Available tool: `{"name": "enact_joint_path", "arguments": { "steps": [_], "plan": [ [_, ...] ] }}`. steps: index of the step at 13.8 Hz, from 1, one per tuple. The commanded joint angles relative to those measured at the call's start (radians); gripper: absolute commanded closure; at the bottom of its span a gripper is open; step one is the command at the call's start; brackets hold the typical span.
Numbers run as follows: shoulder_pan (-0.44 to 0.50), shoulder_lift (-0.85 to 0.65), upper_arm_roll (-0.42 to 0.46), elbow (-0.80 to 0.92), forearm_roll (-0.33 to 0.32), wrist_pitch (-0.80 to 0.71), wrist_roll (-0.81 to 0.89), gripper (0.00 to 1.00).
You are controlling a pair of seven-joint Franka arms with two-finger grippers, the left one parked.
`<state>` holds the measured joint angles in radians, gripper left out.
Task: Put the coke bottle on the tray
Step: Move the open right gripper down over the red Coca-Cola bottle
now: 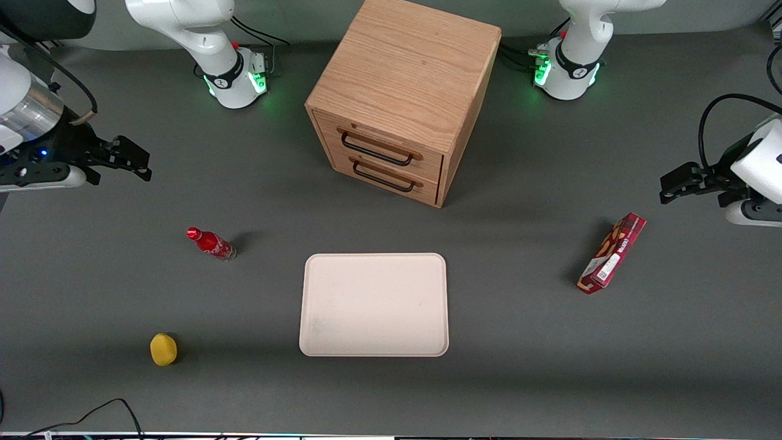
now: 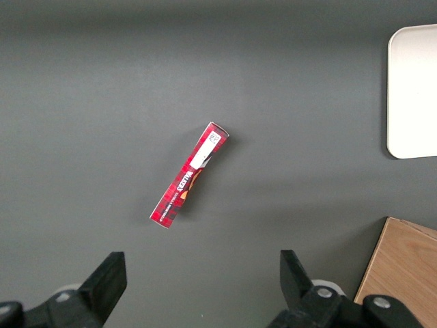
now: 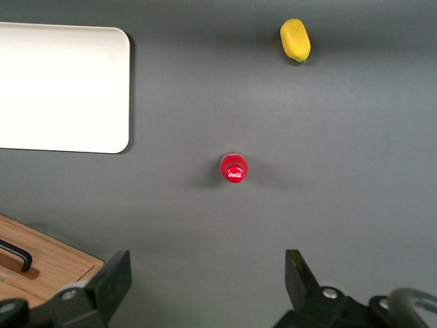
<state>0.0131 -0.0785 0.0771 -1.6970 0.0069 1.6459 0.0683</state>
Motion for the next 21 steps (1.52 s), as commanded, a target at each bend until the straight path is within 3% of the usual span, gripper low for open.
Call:
{"name": "enact_joint_path", "arguments": {
  "steps": [1, 7, 15, 21],
  "plan": [
    [-0.021, 0.031, 0.017, 0.053, 0.03, -0.034, 0.001, 0.0],
    [-0.045, 0.063, 0.01, -0.03, 0.042, -0.014, -0.022, 0.0],
    [-0.059, 0.094, 0.006, -0.507, 0.038, 0.587, -0.159, 0.0],
    [-0.067, 0.184, 0.006, -0.532, 0.024, 0.7, -0.183, 0.02]
  ]
}}
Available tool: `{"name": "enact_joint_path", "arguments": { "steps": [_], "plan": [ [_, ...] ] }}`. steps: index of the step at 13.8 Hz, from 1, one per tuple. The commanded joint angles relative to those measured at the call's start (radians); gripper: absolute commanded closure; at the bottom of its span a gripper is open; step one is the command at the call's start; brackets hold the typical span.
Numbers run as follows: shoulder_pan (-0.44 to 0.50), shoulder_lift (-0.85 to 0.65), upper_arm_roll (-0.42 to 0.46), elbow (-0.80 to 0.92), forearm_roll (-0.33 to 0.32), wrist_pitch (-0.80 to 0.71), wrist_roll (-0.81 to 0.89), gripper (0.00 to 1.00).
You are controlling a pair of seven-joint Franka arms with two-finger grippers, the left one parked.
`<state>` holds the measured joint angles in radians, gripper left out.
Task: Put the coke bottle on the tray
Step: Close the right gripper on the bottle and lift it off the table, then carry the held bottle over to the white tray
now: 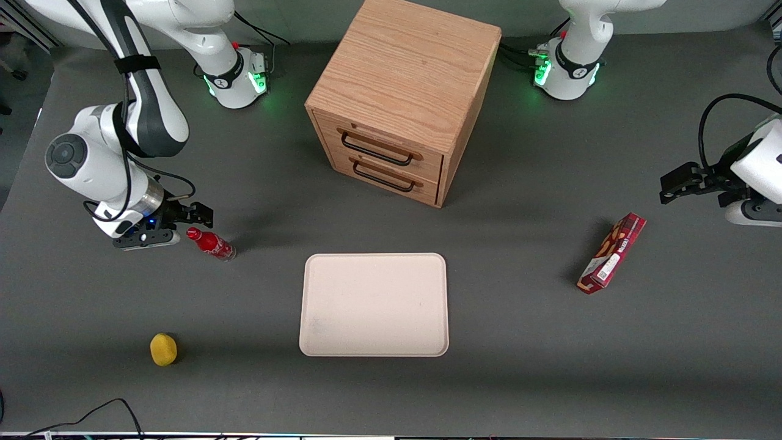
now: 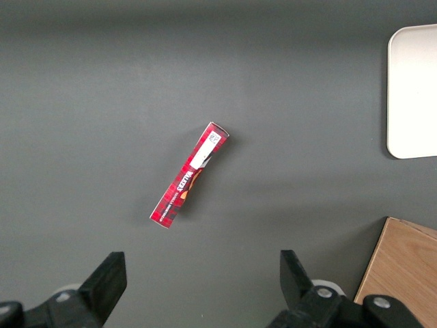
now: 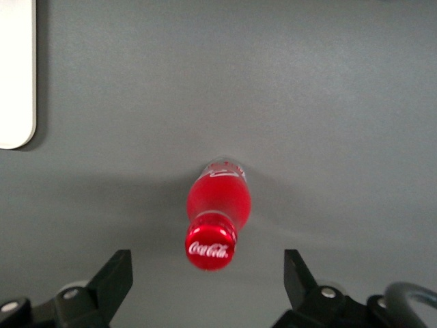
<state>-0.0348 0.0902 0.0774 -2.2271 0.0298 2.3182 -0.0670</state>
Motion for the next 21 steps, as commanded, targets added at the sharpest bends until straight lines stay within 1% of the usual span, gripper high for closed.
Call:
{"name": "enact_joint_path", "arguments": {
  "steps": [1, 2, 3, 4, 5, 9, 10, 12, 14, 17, 19, 20, 21],
  "plan": [
    [-0.027, 0.02, 0.005, -0.003, -0.001, 0.041, -0.054, 0.06],
    [-0.03, 0.025, 0.005, -0.003, -0.001, 0.044, -0.056, 0.21],
    [-0.03, 0.026, 0.005, -0.003, -0.001, 0.044, -0.056, 0.41],
    [-0.03, 0.028, 0.005, -0.003, -0.001, 0.043, -0.056, 0.76],
    [-0.03, 0.025, 0.005, -0.003, -0.001, 0.041, -0.054, 1.0],
    [-0.028, 0.007, 0.01, 0.012, 0.001, 0.008, -0.05, 1.0],
    [-0.03, -0.004, 0.012, 0.038, 0.001, -0.026, -0.042, 1.0],
    [-0.027, -0.027, 0.015, 0.143, 0.001, -0.187, -0.019, 1.0],
    [-0.019, -0.044, 0.016, 0.316, 0.001, -0.413, 0.015, 1.0],
    [-0.01, 0.017, 0.018, 0.693, 0.001, -0.766, 0.074, 1.0],
    [0.006, 0.156, 0.018, 0.992, 0.001, -0.973, 0.122, 1.0],
    [0.03, 0.227, 0.016, 1.106, -0.001, -1.037, 0.145, 1.0],
    [0.067, 0.276, 0.01, 1.174, -0.002, -1.048, 0.192, 1.0]
  ]
}}
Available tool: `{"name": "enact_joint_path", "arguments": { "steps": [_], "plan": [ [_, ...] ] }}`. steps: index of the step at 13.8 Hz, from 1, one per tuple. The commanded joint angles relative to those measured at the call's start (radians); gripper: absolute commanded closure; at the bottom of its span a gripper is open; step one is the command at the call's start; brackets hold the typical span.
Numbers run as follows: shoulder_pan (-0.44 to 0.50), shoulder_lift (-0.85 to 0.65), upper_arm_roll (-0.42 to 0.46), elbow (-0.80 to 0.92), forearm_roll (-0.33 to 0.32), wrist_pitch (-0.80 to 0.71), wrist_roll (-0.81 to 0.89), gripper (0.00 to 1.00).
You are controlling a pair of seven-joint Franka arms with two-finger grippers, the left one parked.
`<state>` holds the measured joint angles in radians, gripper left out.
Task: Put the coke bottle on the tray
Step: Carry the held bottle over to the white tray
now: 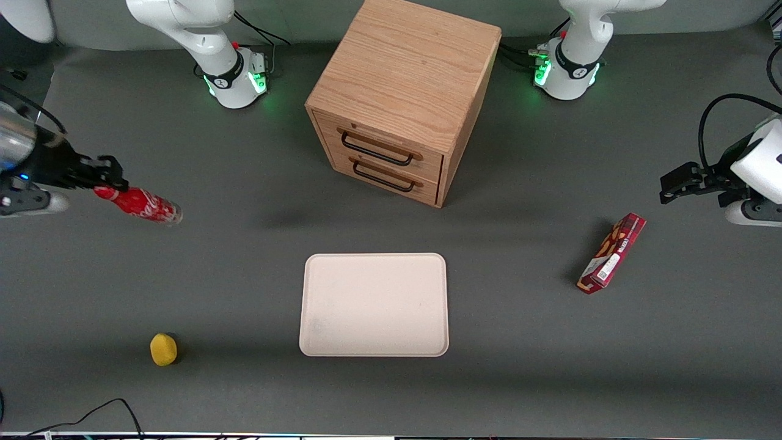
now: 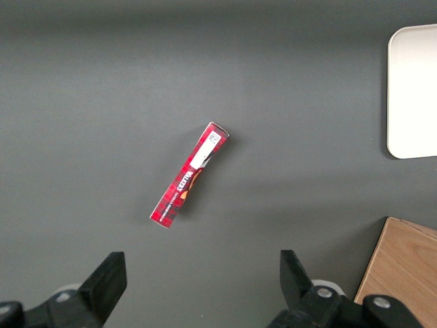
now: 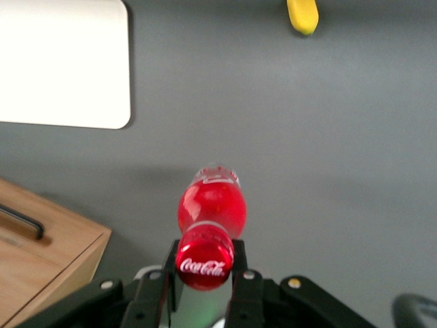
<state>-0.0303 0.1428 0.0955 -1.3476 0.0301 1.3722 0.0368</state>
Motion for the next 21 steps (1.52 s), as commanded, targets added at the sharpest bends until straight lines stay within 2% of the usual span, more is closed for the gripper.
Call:
{"name": "enact_joint_path", "arguments": {
  "steps": [1, 3, 5, 8, 11, 20, 21],
  "plan": [
    [0.107, 0.269, -0.013, 0.338, -0.013, -0.096, 0.145, 1.0],
    [0.197, 0.374, -0.025, 0.413, -0.021, -0.033, 0.25, 1.0],
    [0.306, 0.476, -0.046, 0.438, -0.021, 0.101, 0.369, 1.0],
    [0.409, 0.589, -0.1, 0.436, -0.019, 0.295, 0.44, 1.0],
    [0.441, 0.662, -0.123, 0.433, -0.021, 0.43, 0.499, 1.0],
    [0.457, 0.776, -0.131, 0.416, -0.022, 0.568, 0.532, 1.0],
    [0.457, 0.781, -0.131, 0.415, -0.024, 0.582, 0.534, 0.89]
  ]
}}
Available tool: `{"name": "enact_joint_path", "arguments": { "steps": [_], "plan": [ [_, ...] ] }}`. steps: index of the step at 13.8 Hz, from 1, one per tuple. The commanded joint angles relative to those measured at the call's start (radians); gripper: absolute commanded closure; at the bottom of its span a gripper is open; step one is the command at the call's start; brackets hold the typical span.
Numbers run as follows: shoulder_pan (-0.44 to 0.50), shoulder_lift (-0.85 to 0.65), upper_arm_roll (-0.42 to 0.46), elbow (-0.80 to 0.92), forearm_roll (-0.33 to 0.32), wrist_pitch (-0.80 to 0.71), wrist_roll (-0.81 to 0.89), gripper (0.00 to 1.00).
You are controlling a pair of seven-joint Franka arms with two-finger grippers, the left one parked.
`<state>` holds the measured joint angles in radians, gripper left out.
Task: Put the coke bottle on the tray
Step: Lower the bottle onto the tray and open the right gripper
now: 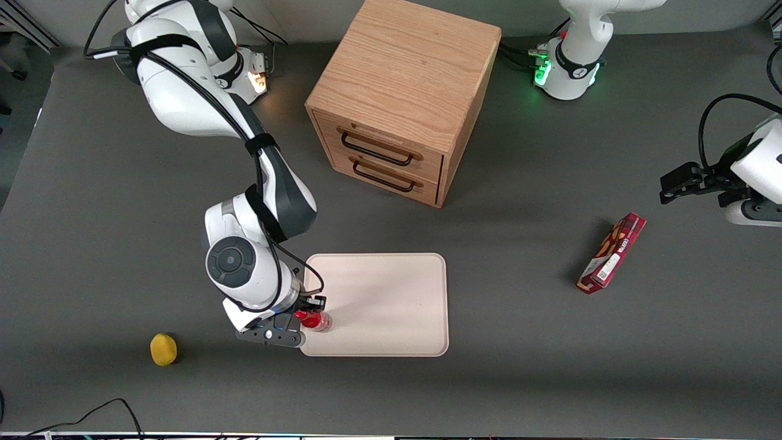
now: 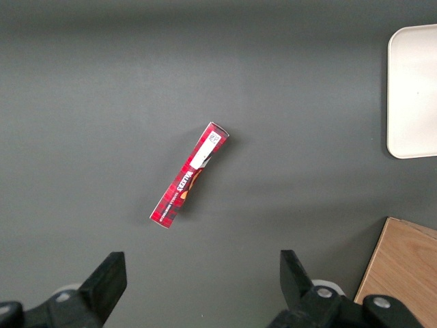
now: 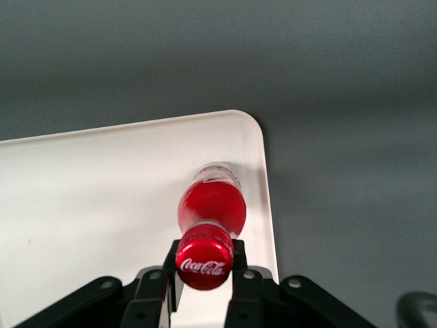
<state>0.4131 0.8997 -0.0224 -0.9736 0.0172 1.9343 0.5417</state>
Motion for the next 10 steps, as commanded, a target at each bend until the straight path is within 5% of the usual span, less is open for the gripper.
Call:
{"name": "enact_joint_path", "arguments": {
  "steps": [1, 2, 6, 10],
  "plan": [
    [0.012, 0.024, -0.013, 0.038, -0.011, 0.02, 0.027, 0.55],
    [0.013, 0.022, -0.013, 0.035, -0.02, 0.02, 0.026, 0.01],
    [0.003, -0.152, -0.001, -0.095, -0.04, -0.121, 0.017, 0.0],
    [-0.014, -0.644, 0.001, -0.639, -0.031, -0.074, -0.021, 0.0]
  ]
}}
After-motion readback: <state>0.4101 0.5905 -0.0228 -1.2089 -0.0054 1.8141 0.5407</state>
